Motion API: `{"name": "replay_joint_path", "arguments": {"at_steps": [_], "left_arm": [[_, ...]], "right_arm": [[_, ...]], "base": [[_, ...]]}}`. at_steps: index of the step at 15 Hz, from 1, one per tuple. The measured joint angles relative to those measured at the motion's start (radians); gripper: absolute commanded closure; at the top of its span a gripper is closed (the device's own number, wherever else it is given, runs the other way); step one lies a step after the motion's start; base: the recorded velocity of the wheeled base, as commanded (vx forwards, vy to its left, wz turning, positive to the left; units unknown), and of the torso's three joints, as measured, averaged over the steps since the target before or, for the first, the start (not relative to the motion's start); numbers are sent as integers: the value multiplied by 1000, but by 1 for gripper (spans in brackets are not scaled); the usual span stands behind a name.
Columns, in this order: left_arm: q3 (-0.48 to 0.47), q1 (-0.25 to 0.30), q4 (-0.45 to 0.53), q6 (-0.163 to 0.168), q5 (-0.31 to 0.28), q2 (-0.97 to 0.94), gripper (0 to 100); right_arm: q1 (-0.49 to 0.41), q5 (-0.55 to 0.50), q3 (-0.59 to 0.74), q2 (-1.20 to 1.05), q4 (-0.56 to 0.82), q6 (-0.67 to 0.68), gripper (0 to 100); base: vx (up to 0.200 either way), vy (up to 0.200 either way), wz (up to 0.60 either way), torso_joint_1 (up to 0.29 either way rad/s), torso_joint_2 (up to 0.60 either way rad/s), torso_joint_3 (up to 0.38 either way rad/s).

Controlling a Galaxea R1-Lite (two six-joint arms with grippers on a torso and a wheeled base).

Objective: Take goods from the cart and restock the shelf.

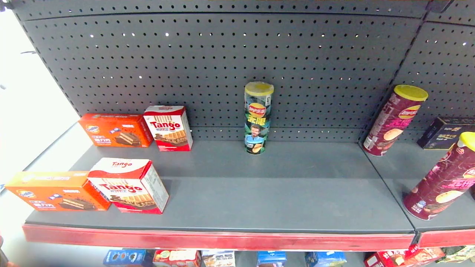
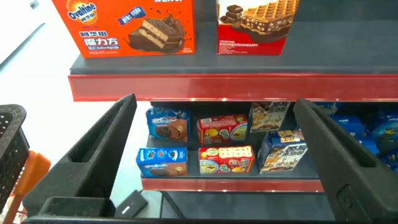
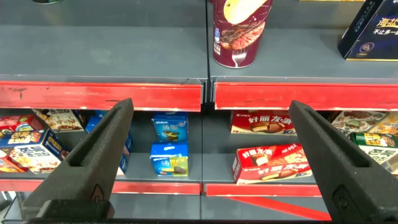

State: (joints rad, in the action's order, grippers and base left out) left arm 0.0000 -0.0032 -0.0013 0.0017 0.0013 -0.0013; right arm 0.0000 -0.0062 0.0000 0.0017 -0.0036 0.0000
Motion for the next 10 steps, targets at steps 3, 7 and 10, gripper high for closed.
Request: {"name": "replay_joint_path", "arguments": {"at_steps": [3, 7, 10], "left_arm": [[0, 0, 0, 0, 0, 0, 0], [0, 0, 0, 0, -1, 0, 0], [0, 0, 0, -1, 0, 0, 0]], "right_arm": [[0, 0, 0, 0, 0, 0, 0], [0, 1, 0, 0, 0, -4, 0], [0, -1, 0, 0, 0, -4, 0]], "base": [[0, 0, 0, 0, 0, 0], [0, 0, 0, 0, 0, 0], [0, 0, 600, 1, 4, 4]]}}
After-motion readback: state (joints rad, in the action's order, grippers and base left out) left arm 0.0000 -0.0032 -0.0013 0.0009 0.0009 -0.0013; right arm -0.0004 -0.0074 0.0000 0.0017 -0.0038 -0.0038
